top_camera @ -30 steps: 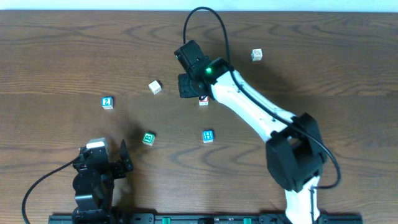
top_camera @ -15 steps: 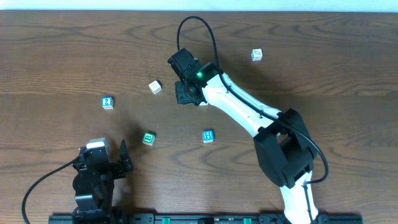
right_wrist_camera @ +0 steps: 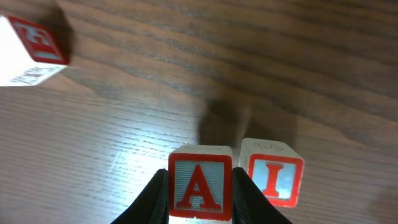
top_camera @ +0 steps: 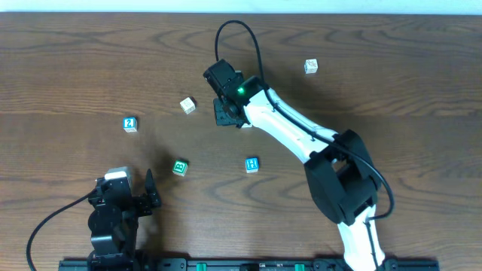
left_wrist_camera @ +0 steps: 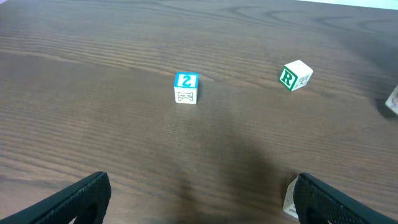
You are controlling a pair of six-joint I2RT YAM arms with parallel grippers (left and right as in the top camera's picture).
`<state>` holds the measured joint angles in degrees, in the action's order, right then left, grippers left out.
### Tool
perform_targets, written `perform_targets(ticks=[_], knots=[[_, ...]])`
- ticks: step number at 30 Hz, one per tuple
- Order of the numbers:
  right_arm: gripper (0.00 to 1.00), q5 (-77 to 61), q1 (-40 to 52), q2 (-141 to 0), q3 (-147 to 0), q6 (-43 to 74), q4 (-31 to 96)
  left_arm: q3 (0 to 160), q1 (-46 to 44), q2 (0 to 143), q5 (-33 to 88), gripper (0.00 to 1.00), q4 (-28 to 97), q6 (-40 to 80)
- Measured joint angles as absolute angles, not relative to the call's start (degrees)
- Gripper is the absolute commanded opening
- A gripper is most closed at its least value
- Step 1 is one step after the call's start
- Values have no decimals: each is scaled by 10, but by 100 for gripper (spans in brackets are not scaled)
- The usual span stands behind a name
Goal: Spell out Ai2
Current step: 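Carry the A block down beside the left side of the I block, then lower the A block next to the I block and release it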
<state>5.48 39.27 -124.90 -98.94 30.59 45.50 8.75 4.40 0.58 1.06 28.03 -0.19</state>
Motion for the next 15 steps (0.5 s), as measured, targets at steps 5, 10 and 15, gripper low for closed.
perform_targets(ticks=[5, 10, 15], knots=[[14, 55, 392, -1260, -989, 306, 451, 88, 44, 6, 11, 95, 280, -2], [32, 55, 392, -1261, -989, 308, 451, 88, 44, 6, 11, 95, 280, -2], [38, 54, 392, -1261, -989, 310, 451, 88, 44, 6, 11, 95, 280, -2]])
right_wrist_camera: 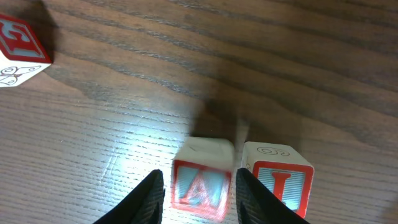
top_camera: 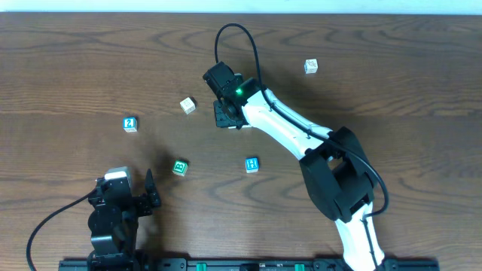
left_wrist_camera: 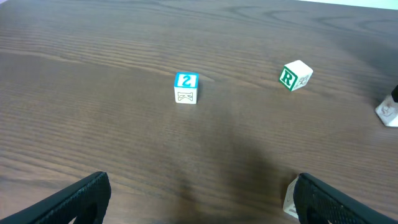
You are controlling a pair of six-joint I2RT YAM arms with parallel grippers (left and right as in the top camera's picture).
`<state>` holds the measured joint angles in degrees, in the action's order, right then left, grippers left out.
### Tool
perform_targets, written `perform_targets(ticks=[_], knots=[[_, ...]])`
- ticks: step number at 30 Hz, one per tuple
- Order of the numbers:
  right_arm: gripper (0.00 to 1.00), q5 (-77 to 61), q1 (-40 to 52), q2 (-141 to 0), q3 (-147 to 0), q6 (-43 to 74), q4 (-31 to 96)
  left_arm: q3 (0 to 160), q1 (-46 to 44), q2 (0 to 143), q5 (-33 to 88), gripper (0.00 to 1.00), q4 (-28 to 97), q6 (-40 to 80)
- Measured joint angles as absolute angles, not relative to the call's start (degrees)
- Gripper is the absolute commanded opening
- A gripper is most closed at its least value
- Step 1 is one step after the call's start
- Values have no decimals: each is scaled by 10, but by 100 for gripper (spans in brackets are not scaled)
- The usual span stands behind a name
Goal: Spell out Ai2
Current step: 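Lower the A block next to the I block and release it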
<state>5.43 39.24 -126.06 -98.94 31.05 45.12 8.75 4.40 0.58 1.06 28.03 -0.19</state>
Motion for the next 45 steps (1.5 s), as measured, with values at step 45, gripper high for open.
perform_targets(ticks=[45], knots=[[1, 25, 423, -1241, -1023, 255, 587, 88, 44, 6, 11, 96, 280, -2]])
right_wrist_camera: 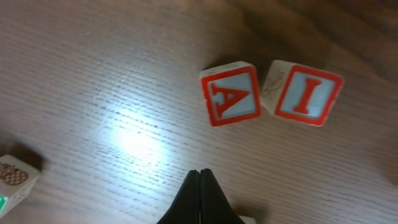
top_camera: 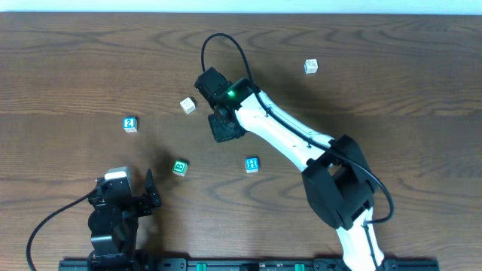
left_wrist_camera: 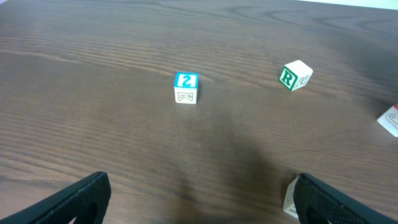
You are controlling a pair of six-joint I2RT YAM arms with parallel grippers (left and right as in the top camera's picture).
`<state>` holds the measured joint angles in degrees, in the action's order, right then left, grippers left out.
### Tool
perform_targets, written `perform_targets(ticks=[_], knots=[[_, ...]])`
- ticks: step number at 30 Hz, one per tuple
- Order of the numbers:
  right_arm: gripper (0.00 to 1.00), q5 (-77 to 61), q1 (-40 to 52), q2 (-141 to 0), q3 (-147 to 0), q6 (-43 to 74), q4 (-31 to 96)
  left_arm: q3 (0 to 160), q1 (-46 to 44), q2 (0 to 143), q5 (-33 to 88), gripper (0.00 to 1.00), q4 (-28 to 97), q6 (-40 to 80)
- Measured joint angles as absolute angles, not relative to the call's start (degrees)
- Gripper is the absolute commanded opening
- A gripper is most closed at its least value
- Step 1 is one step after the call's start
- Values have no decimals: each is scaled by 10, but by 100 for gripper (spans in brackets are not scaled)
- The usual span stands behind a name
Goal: Spell out Ai2
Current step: 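Lower the A block next to the I block and release it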
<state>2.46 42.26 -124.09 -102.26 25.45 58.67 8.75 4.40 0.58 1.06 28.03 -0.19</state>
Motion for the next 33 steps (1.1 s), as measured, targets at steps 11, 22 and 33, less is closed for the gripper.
perform_targets(ticks=[11, 22, 33], knots=[[1, 39, 419, -1238, -956, 255, 547, 88, 44, 6, 11, 95, 280, -2], [2, 55, 410, -1238, -940, 261, 509, 88, 44, 6, 11, 95, 280, -2], [2, 65, 408, -1238, -940, 261, 474, 88, 44, 6, 11, 95, 280, -2]])
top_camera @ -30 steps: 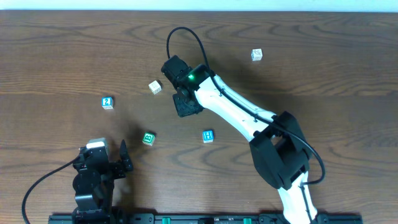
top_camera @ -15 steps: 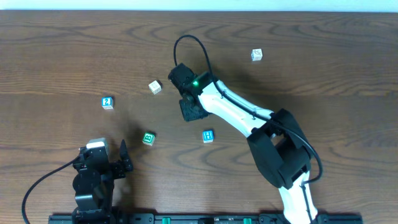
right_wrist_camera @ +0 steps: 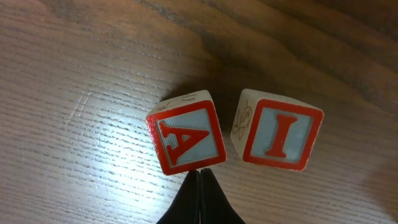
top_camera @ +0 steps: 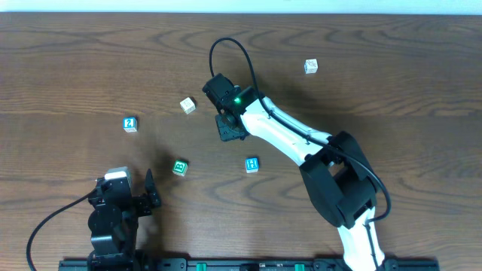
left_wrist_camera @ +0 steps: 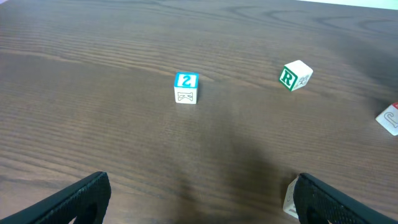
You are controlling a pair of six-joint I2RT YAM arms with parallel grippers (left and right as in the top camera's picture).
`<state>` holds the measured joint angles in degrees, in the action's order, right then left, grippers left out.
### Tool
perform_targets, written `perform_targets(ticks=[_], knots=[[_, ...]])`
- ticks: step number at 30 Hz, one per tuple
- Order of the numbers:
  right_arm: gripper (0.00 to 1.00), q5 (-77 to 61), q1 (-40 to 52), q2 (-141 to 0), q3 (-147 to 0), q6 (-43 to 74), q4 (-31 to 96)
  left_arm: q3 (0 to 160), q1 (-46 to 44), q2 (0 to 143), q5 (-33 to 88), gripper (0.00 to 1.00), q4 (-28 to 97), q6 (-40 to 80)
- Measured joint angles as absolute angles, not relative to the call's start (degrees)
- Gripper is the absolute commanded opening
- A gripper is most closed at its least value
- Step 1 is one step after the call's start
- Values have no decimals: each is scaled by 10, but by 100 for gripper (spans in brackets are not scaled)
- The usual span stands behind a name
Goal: Spell out Ai2
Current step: 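Lower the A block next to the I block and release it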
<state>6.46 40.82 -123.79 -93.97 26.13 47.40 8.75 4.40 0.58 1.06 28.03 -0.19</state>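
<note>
In the right wrist view the red-framed A block (right_wrist_camera: 186,140) lies face up on the table, turned a little askew. The red-framed I block (right_wrist_camera: 278,137) lies to its right with a small gap between them. My right gripper (right_wrist_camera: 200,177) is shut and empty, its tips at the A block's near edge. The overhead view hides both blocks under the right gripper (top_camera: 230,125). The blue 2 block (left_wrist_camera: 186,87) (top_camera: 130,124) sits alone at the left. My left gripper (left_wrist_camera: 199,205) rests open and empty at the near left.
A green R block (top_camera: 179,167) and a blue H block (top_camera: 252,165) lie in front of the right arm. A white block (top_camera: 187,105) sits left of the right gripper. Another (top_camera: 311,66) is at the far right. A small white block (left_wrist_camera: 290,199) lies beside the left gripper's right finger.
The shut right gripper has come closer to the A and I blocks, its tips now at the A block's near edge. The A block sits more askew, with a wider gap to the I.
First the right gripper was shut on the A block, set beside the I block. Then its fingers stood open around the A. Later it was shut and drawn back, both blocks lying side by side. Now its shut tips are at the A block. The left arm stayed still.
</note>
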Motion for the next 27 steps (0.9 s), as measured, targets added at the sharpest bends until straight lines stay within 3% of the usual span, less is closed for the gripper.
perform_targets(ticks=[27], knots=[[2, 76, 400, -1238, -937, 266, 450, 88, 44, 6, 11, 95, 280, -2]])
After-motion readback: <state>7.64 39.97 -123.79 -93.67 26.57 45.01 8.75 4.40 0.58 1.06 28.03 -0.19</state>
